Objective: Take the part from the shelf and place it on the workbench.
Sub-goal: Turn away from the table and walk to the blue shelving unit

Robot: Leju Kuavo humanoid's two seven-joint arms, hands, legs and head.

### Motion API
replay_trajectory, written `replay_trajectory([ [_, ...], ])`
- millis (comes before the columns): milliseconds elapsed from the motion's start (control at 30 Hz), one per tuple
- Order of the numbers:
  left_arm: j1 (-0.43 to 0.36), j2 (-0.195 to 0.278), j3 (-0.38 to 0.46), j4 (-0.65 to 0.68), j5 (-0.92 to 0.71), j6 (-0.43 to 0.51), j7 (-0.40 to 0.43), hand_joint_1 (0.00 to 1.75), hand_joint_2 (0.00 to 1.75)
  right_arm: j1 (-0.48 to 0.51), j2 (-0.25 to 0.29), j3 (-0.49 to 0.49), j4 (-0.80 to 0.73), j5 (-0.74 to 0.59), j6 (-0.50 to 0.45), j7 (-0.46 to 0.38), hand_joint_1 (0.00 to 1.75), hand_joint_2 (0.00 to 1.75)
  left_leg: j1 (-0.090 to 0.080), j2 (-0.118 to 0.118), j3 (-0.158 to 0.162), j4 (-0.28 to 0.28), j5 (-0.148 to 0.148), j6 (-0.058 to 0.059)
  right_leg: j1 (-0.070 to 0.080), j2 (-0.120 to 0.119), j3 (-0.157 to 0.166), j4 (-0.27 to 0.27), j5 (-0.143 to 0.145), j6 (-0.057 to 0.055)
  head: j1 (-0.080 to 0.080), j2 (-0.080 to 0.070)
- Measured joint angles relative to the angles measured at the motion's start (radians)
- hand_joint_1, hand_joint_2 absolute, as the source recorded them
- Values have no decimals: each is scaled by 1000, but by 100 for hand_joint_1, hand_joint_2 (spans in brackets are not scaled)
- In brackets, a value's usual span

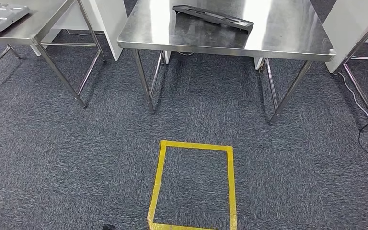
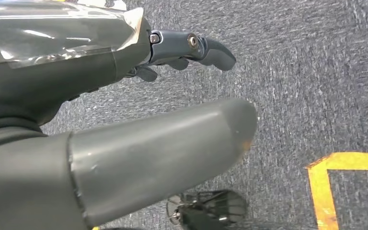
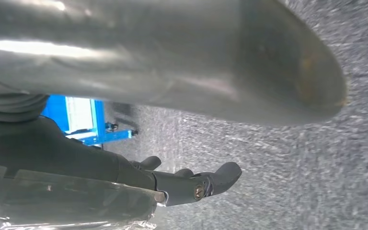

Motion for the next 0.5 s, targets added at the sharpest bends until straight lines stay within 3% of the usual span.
replay_trajectory([
  [33,-2,1,0,-1,-2,0,1,0,0,0,2,0,0,-1,0,1,0,0,-7,-3,36,-55,-2,9,-2,0,-3,-2,8,6,2,0],
  [67,-3,1,0,-1,-4,0,2,0,0,0,4,0,0,-2,-1,4,0,0,-13,-4,53,-85,-7,14,-7,-1,-5,-4,17,14,2,0],
  [133,-4,0,0,-1,-7,0,6,0,0,-1,6,0,0,-4,-2,8,0,0,-19,-3,55,-109,17,20,-11,0,-7,-14,33,29,-2,0],
  [167,-6,-2,0,-1,-9,0,7,0,0,-1,6,0,0,-5,-2,10,0,0,-17,0,53,-124,35,25,-11,1,-14,-11,27,30,-5,0],
  [233,-10,-4,0,0,-12,-1,8,0,0,0,5,0,0,-7,-3,11,0,0,-10,6,40,-151,72,29,-7,2,-40,43,-31,21,-1,0],
  [300,-13,-8,0,0,-13,-2,8,0,0,0,3,0,0,-8,-4,11,0,0,-10,9,10,-149,95,22,-11,2,-75,168,-114,17,5,0],
  [333,-12,-10,0,0,-13,-3,9,0,0,0,1,0,0,-8,-4,11,0,0,-9,11,-8,-144,105,17,-15,2,-84,227,-135,24,6,0],
  [367,-12,-11,0,0,-13,-3,9,0,0,0,-1,0,0,-8,-4,11,0,0,-8,13,-26,-137,115,13,-18,2,-80,262,-137,36,6,0],
  [400,-12,-13,0,0,-13,-3,9,0,0,0,-3,0,0,-9,-4,11,0,0,-4,15,-46,-128,123,7,-22,2,-57,259,-120,53,6,0],
  [433,-13,-14,0,0,-14,-3,9,0,0,-1,-4,0,0,-9,-5,10,0,0,0,16,-66,-117,129,0,-26,2,-18,222,-95,68,7,0],
  [467,-14,-15,0,0,-14,-3,9,0,0,-2,-5,0,0,-10,-5,10,0,0,2,16,-85,-102,135,-6,-31,2,32,156,-84,79,7,0],
  [500,-15,-15,0,0,-15,-3,10,0,0,-3,-6,0,0,-11,-5,9,0,0,3,16,-104,-86,140,-14,-29,3,82,83,-86,81,9,0],
])
